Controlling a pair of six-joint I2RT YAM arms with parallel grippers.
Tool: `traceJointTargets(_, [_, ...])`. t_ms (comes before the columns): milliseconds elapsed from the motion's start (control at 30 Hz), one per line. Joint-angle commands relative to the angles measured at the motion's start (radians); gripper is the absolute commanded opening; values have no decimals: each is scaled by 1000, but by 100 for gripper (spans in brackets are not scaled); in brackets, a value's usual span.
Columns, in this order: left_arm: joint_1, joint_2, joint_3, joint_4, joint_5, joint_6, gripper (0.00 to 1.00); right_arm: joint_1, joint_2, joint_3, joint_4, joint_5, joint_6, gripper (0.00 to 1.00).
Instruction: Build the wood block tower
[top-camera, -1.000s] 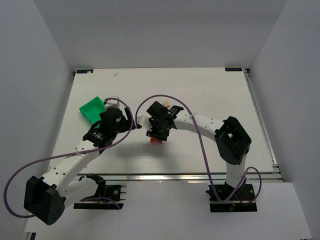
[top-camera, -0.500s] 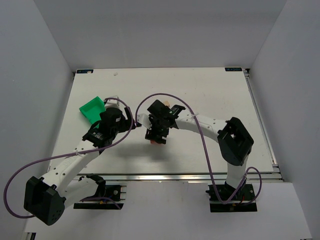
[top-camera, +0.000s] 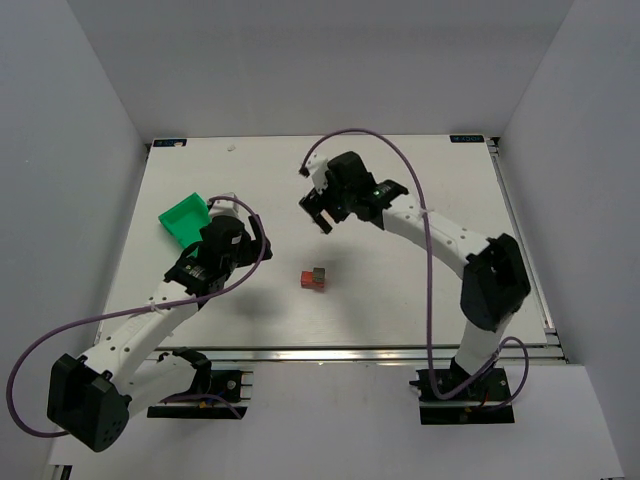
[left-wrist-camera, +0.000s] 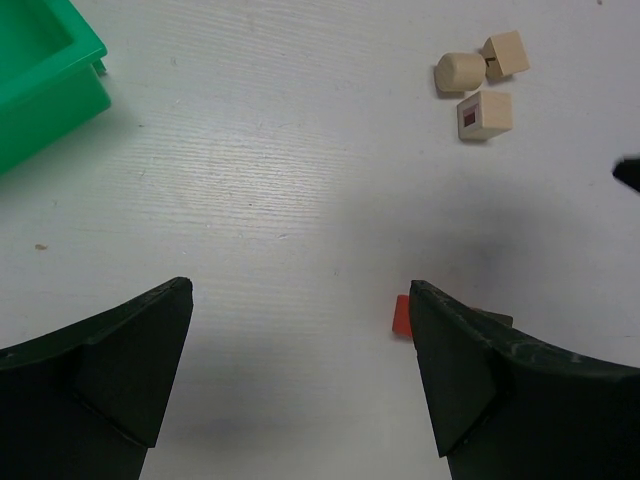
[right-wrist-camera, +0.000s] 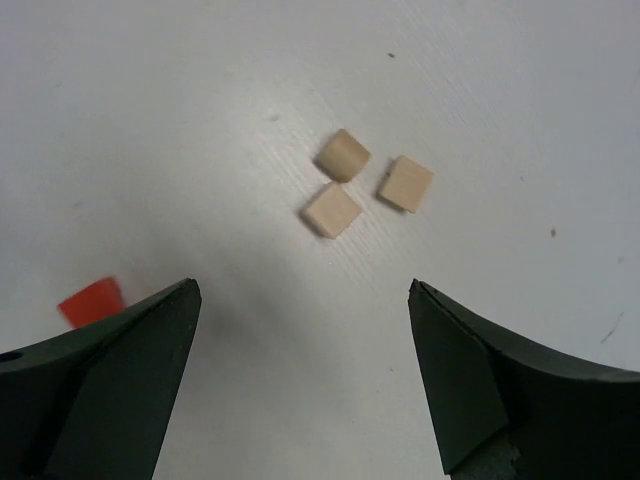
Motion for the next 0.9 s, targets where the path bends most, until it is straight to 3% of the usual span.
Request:
traceJointTargets(0, [1,-30,30,-20,-23,-22,98,-51,115,84,1,108,246,89])
traceJointTargets(267, [1,-27,14,-18,-49,-22,98,-84,378,286,-117,179,447,81])
traceJointTargets(500, [1,-13,7,-12,-44,-21,98,-85,463,346,-132,173,513,75])
traceJointTargets(533, [1,-14,7,-11,-44,-21,98,-88,466,345,-138,173,525,60])
traceJointTargets(567, [1,-16,7,-11,-44,-21,98,-88,469,342,-141,171,527,53])
traceJointTargets(867, [1,-19,5,-3,-40,-16,98,-88,371,239,-56,58,457,24])
